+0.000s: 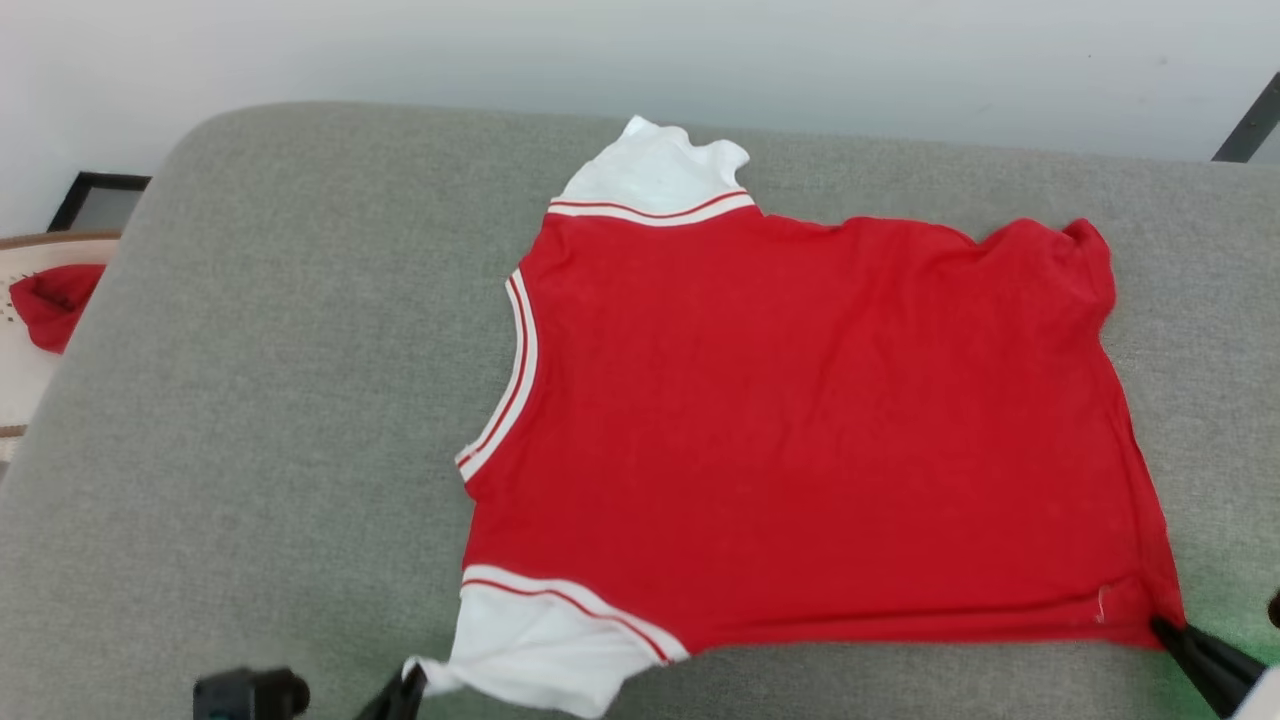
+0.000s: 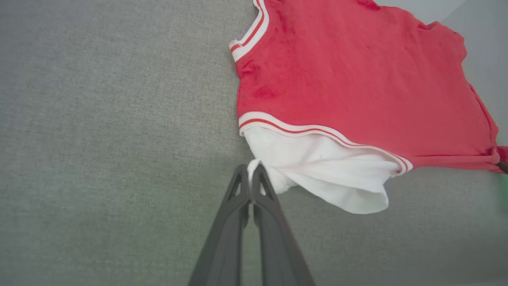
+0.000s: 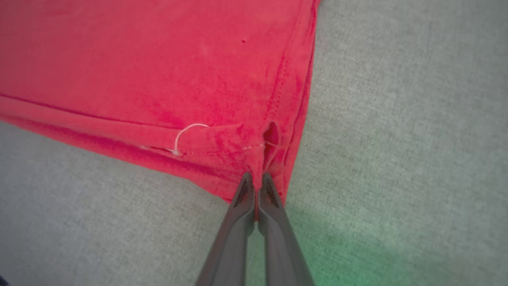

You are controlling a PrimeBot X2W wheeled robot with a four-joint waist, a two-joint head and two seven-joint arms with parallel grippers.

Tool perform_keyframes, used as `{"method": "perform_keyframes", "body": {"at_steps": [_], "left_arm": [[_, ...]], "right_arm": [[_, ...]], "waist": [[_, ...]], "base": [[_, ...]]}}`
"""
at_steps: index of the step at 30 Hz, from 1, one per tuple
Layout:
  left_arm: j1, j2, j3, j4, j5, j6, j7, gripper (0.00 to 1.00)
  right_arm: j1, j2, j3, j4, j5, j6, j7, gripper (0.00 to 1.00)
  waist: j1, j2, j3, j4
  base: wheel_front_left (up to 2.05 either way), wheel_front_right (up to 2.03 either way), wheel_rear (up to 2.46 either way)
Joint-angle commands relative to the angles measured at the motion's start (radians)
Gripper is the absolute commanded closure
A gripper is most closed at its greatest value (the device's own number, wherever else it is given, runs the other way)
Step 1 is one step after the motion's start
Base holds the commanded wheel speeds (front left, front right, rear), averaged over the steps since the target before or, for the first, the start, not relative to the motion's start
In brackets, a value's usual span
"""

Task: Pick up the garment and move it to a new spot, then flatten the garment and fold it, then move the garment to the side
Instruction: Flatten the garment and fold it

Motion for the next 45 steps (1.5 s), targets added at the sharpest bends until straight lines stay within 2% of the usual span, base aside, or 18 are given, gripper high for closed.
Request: {"method": "perform_keyframes", "body": {"at_steps": [1,7,12,15,18,21,24,27,30,36,41,45], "left_arm": [[0.026,0.006,0.007,-0.013,-0.014,0.017,-0.004,1.00],[0.079,0.038,0.025,-0.075,-0.038,0.068,0.002,1.00],[0.044,0.101,0.051,-0.139,-0.004,0.104,0.017,1.00],[-0.003,0.147,0.066,-0.176,0.028,0.112,0.039,1.00],[-0.079,0.184,0.068,-0.197,0.069,0.095,0.081,1.00],[-0.175,0.207,0.059,-0.183,0.108,0.061,0.137,1.00],[-0.287,0.191,0.045,-0.141,0.138,0.005,0.195,1.00],[-0.400,0.157,0.025,-0.062,0.161,-0.065,0.246,1.00],[-0.510,0.100,0.002,0.036,0.177,-0.137,0.280,1.00],[-0.650,0.000,-0.048,0.277,0.178,-0.261,0.339,1.00],[-0.700,-0.077,-0.068,0.438,0.134,-0.334,0.369,1.00],[-0.730,-0.115,-0.079,0.542,0.104,-0.368,0.409,1.00]], "right_arm": [[0.044,-0.005,-0.034,-0.021,0.004,-0.002,0.019,1.00],[0.183,0.034,-0.149,-0.154,-0.005,-0.001,0.123,1.00],[0.205,0.071,-0.231,-0.265,-0.038,-0.001,0.210,1.00],[0.174,0.089,-0.264,-0.318,-0.063,-0.001,0.257,1.00],[0.125,0.099,-0.282,-0.341,-0.089,-0.001,0.304,1.00],[0.058,0.115,-0.277,-0.340,-0.101,-0.001,0.345,1.00],[-0.023,0.119,-0.262,-0.319,-0.117,-0.001,0.378,1.00],[-0.106,0.123,-0.241,-0.284,-0.129,-0.001,0.399,1.00],[-0.180,0.129,-0.220,-0.241,-0.136,-0.001,0.419,1.00],[-0.287,0.145,-0.154,-0.155,-0.130,-0.001,0.447,1.00],[-0.331,0.151,-0.116,-0.109,-0.116,-0.001,0.463,1.00],[-0.353,0.147,-0.097,-0.087,-0.104,-0.001,0.462,1.00]], "waist": [[0.0000,0.0000,0.004,-0.001],[0.0000,0.0000,0.017,-0.014],[0.0000,0.0000,0.025,-0.034],[0.0000,0.0000,0.030,-0.049],[0.0000,0.0000,0.034,-0.058],[0.0000,0.0000,0.041,-0.068],[0.0000,0.0000,0.053,-0.073],[0.0000,0.0000,0.073,-0.077],[0.0000,0.0000,0.094,-0.079],[0.0000,0.0000,0.134,-0.091],[0.0000,0.0000,0.156,-0.096],[0.0000,0.0000,0.164,-0.101]], "base": [[0.00,0.00,0.00],[0.00,0.00,0.00],[0.00,0.00,0.00],[0.00,0.00,0.00],[0.00,0.00,0.00],[0.00,0.00,0.00],[0.00,0.00,0.00],[0.00,0.00,0.00],[0.00,0.00,0.00],[0.00,0.00,0.00],[0.00,0.00,0.00],[0.00,0.00,0.00]]}}
